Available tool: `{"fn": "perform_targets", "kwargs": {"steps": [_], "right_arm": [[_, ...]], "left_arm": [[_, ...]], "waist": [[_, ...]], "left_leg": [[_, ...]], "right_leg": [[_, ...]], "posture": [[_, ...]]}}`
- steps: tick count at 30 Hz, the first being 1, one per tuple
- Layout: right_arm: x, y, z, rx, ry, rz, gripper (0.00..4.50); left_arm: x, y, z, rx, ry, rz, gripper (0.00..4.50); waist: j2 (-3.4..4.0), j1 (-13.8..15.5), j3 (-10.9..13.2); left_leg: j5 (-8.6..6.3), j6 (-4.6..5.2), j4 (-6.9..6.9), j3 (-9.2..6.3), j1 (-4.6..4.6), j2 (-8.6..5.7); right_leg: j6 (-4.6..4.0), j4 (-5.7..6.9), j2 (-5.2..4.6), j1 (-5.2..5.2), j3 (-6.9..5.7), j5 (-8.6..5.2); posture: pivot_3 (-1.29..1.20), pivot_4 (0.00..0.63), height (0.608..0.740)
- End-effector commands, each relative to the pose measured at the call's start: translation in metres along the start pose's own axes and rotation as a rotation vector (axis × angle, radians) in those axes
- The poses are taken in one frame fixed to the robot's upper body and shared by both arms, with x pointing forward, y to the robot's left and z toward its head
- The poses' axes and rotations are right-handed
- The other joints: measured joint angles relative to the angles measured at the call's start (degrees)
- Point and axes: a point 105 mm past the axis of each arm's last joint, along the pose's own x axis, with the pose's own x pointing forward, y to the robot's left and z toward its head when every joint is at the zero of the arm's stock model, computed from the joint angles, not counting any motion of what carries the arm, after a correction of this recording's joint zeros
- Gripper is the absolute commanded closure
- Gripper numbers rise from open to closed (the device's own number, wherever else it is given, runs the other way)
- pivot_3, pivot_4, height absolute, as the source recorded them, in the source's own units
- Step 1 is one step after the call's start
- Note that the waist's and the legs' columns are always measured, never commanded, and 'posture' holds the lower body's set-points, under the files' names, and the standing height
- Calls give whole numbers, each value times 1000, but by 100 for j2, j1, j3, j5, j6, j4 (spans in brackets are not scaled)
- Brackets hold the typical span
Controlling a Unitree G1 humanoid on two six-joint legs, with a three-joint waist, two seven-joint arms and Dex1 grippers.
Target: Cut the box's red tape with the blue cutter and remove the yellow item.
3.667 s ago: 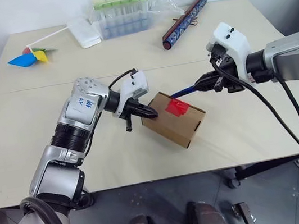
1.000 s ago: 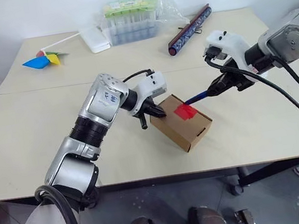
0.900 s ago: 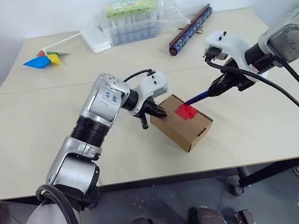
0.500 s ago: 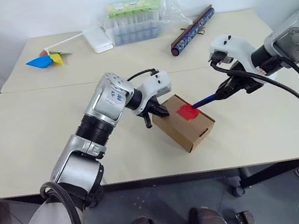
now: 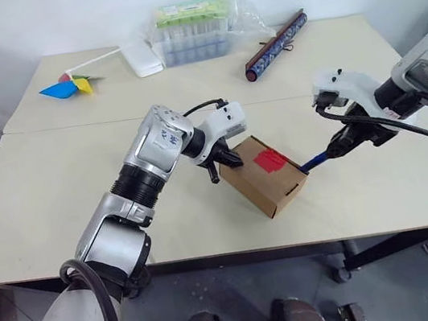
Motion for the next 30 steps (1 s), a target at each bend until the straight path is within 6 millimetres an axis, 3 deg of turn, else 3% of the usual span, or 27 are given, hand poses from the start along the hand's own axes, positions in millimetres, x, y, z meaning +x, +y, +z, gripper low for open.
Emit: {"fn": "perform_targets", "kwargs": {"steps": [1, 11, 15, 17, 21, 25, 26, 28, 30], "right_arm": [[-16, 2, 3, -36, -38, -19, 4348], [-58, -3, 9, -36, -194, -76, 4348], [-102, -13, 24, -29, -465, -192, 4348], [-107, -22, 18, -31, -527, -277, 4348], [-88, -29, 1, -51, -657, -344, 4348], [-70, -33, -16, -26, -748, -396, 4348], [-48, -42, -32, 11, -723, -436, 4348], [-2, -63, -73, 114, -686, -525, 4348], [22, -75, -99, 178, -674, -593, 4348]], "left_arm": [[23, -1, -51, -115, 170, 16, 4500], [23, -3, -53, -112, 171, 0, 4500], [23, -4, -53, -98, 171, -11, 4500], [23, -5, -51, -93, 162, -18, 4500], [22, -7, -48, -90, 137, -32, 4500], [22, -8, -45, -103, 118, -35, 4500], [22, -8, -40, -93, 91, -37, 4500], [21, -9, -33, -104, 55, -46, 4500], [21, -8, -31, -104, 51, -41, 4500]], "waist": [[1, 0, 0], [3, 3, -1], [5, 6, -3], [-4, 14, -10], [-40, -31, -45], [0, -26, -45], [9, -25, -44], [-48, 9, -80], [-67, 0, -86]], "left_leg": [[0, 1, 0, 0, 0, 0], [-1, 4, -1, 1, -1, -1], [-3, 6, -5, 1, -1, -2], [-3, 7, -9, 0, -1, -2], [-7, 6, -20, -3, 27, 1], [-12, 14, -26, 2, 46, -1], [-12, 14, -26, 3, 44, -2], [-11, 12, -32, -8, 48, -4], [-20, -9, -28, -14, 51, -3]], "right_leg": [[0, 0, -1, 0, 0, 0], [2, -27, -7, 0, 0, 1], [3, -30, -11, -1, 0, 2], [5, -33, -12, 2, -3, 4], [11, -41, -6, 48, -15, 8], [23, -58, -7, 71, -12, 15], [23, -59, -7, 69, -12, 15], [24, -65, -2, 79, -18, 15], [24, -61, 29, 89, -34, 15]], "posture": [[0, 150, 740], [0, 150, 740], [0, 150, 740], [0, 150, 740], [0, 150, 740], [0, 150, 740], [0, 150, 740], [0, 150, 740], [0, 150, 740]]}}
